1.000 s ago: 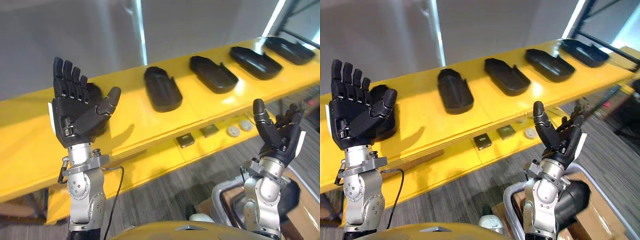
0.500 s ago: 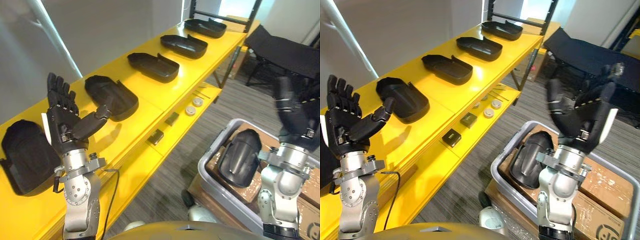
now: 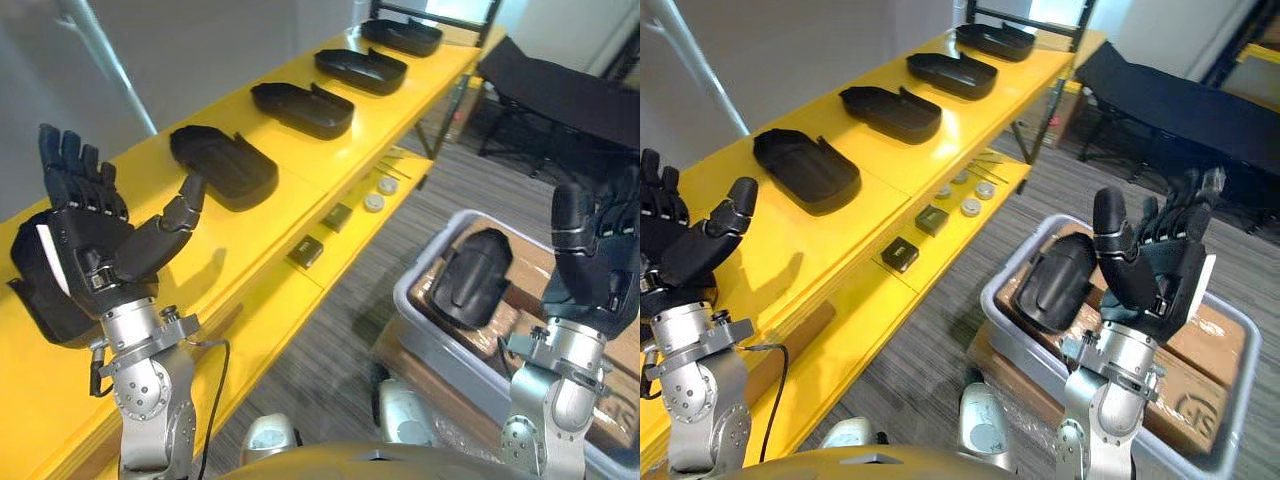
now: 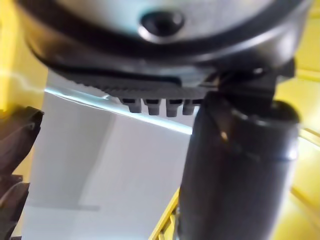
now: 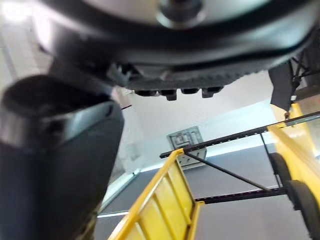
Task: Walk over and take three plastic housings, then place them on the shelf
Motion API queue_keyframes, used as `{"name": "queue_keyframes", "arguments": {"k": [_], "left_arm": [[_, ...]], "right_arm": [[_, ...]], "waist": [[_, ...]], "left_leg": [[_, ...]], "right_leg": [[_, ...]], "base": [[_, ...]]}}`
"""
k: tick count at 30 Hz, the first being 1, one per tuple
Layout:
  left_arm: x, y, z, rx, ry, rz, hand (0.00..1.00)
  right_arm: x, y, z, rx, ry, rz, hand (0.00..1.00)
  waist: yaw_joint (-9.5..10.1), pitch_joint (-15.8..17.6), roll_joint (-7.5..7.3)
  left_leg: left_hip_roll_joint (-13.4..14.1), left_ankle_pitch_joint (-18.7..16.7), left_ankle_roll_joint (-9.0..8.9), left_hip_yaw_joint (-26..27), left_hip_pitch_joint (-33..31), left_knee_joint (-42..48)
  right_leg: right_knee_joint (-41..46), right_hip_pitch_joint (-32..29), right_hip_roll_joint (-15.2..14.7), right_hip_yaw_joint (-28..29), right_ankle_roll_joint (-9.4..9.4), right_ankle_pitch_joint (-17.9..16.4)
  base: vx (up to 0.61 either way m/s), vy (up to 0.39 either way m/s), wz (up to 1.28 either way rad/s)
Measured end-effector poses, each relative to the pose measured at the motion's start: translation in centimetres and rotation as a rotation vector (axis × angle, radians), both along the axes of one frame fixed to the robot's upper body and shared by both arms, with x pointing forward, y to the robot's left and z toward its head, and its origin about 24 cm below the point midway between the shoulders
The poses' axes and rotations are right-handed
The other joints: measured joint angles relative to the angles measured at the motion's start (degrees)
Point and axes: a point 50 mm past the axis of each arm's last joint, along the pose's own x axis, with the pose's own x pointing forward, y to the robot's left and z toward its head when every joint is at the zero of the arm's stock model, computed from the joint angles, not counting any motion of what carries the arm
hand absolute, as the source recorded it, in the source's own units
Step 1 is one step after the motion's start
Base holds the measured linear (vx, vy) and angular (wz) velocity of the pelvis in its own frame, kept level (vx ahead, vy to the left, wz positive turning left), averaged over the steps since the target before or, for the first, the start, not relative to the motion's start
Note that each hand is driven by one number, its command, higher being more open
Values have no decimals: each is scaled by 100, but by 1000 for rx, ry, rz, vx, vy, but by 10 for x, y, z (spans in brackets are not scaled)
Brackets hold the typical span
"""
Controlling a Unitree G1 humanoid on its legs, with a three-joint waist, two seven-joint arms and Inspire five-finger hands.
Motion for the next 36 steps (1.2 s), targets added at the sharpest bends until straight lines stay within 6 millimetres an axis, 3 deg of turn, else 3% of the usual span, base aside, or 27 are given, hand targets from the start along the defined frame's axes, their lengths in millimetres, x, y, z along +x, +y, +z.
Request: {"name": "queue_keyframes", "arguments": {"k": [3, 5, 6, 7, 8, 9, 10, 11, 12, 13, 14, 15, 16, 17, 18, 20, 22, 24, 26, 29, 31, 34, 36], "left_arm": [[-2, 6, 1, 10, -1, 26, 100], [-4, 14, 1, -20, -10, 41, 100], [-6, 17, 1, -36, -16, 44, 100], [-8, 22, 0, -80, -32, 49, 100], [-9, 25, 0, -99, -45, 53, 100], [-10, 24, -2, -119, -45, 54, 100], [-12, 20, -8, -155, -26, 54, 100], [-15, 15, -16, -197, 5, 71, 100], [-16, 13, -20, -213, 18, 86, 100], [-18, 11, -23, -234, 27, 100, 100], [-19, 12, -25, -239, 36, 102, 100], [-20, 11, -24, -226, 36, 89, 100], [-20, 11, -25, -219, 37, 79, 100], [-22, 11, -25, -197, 44, 63, 100], [-23, 10, -24, -166, 38, 41, 100], [-24, 10, -21, -136, 19, 19, 100], [-23, 10, -21, -129, 14, 0, 100], [-19, 11, -26, -149, 23, -6, 100], [-11, 12, -37, -181, 68, 7, 100], [-8, 11, -41, -174, 118, 16, 100], [-6, 8, -44, -169, 154, 14, 100], [-2, -3, -46, -188, 162, -28, 100], [5, -12, -44, -199, 147, -76, 100]], "right_arm": [[17, 18, -4, 21, 13, 61, 100], [33, 32, -16, -16, 97, 93, 100], [36, 34, -20, -26, 123, 103, 100], [39, 40, -29, -50, 184, 120, 100], [40, 42, -36, -62, 229, 133, 100], [39, 40, -40, -67, 254, 133, 100], [37, 35, -48, -72, 300, 141, 100], [36, 26, -54, -81, 333, 155, 100], [36, 21, -55, -84, 343, 158, 100], [36, 14, -55, -102, 356, 159, 100], [34, 5, -55, -116, 363, 139, 100], [32, -3, -53, -136, 361, 116, 100], [31, -8, -51, -151, 359, 104, 100], [31, -15, -47, -171, 350, 88, 100], [30, -21, -46, -139, 338, 93, 100], [30, -24, -46, -114, 328, 105, 100], [29, -24, -46, -112, 328, 108, 100], [29, -20, -50, -101, 345, 120, 100], [24, -13, -64, -53, 420, 137, 100], [18, -1, -85, -76, 543, 205, 100], [19, 8, -99, -106, 621, 241, 100], [32, 16, -117, -159, 718, 243, 100], [59, 18, -119, -207, 759, 199, 100]], "waist": [[170, -90, -99], [387, -131, -170], [432, -133, -173], [494, -153, -202], [513, -208, -301], [508, -221, -254], [456, -242, -166], [324, -282, -12], [240, -272, 66], [121, -253, 131], [35, -245, 130], [35, -195, 32], [64, -198, 38], [79, -224, 124], [86, -221, 170], [114, -221, 233], [110, -252, 280], [123, -200, 204], [156, -130, 95], [229, -49, -37], [230, -37, -21], [255, 66, 44], [293, 251, 92]], "left_leg": [[293, 333, -265, 5, -230, -261], [660, 617, -626, 5, -452, -369], [766, 676, -733, 2, -483, -364], [984, 798, -955, -26, -547, -369], [1144, 939, -1223, -131, -640, -400], [1266, 1048, -1266, -206, -673, -490], [1433, 1368, -1248, -332, -656, -793], [1592, 1785, -1171, -395, -638, -1144], [1660, 2020, -1059, -398, -621, -1280], [1711, 2384, -793, -410, -608, -1379], [1715, 2831, -310, -446, -645, -1284], [1611, 2856, -273, -668, -711, -983], [1435, 2571, -477, -850, -700, -814], [1047, 1994, -525, -1009, -758, -454], [769, 1470, -501, -1098, -799, -160], [487, 902, -440, -1056, -773, -110], [421, 806, -499, -922, -609, -589], [332, 781, -682, -816, -550, -867], [267, 774, -744, -755, -544, -852], [203, 729, -815, -750, -640, -845], [197, 730, -840, -857, -794, -815], [191, 762, -855, -962, -935, -810], [176, 871, -887, -1064, -1079, -800]], "right_leg": [[259, 224, -558, -75, -42, -72], [-46, 504, -1035, -86, -54, -48], [-217, 595, -1124, -115, -38, -32], [-806, 792, -1204, -150, 114, 94], [-1274, 969, -1123, -150, 616, 189], [-1313, 1038, -998, -210, 1022, -116], [-1246, 947, -840, -420, 1471, -582], [-1118, 819, -651, -573, 1476, -899], [-1036, 745, -556, -587, 1452, -975], [-915, 646, -464, -585, 1344, -1038], [-894, 627, -404, -547, 1257, -1078], [-943, 682, -398, -436, 1161, -1111], [-986, 690, -403, -350, 1129, -1111], [-1114, 688, -355, -230, 1049, -1051], [-1197, 685, -300, -92, 1031, -988], [-1354, 628, -240, 46, 1053, -795], [-1437, 435, -222, 80, 1132, -582], [-1650, 360, -303, 61, 1194, -314], [-2035, 491, -375, -100, 1197, 49], [-2456, 584, -434, -233, 1236, 285], [-2616, 595, -433, -328, 1238, 399], [-2755, 598, -423, -422, 1228, 530], [-2891, 584, -420, -510, 1214, 667]], "base": [[-59, -268, -27], [-64, -433, -33], [-50, -508, -40], [-57, -569, -35], [-59, -601, -27], [-91, -799, -19], [-75, -787, -14], [-70, -750, -17], [-30, -418, -14], [-36, -341, -27], [-41, -427, -47], [-33, -363, -57], [-25, -219, -73], [-17, -47, -71], [-19, -19, -74], [-29, 56, -51], [-68, 78, -35], [-103, 124, -28], [-120, 126, -15], [-125, 87, -6], [-126, 22, 12], [-93, -3, 14], [-87, -4, 17]]}}
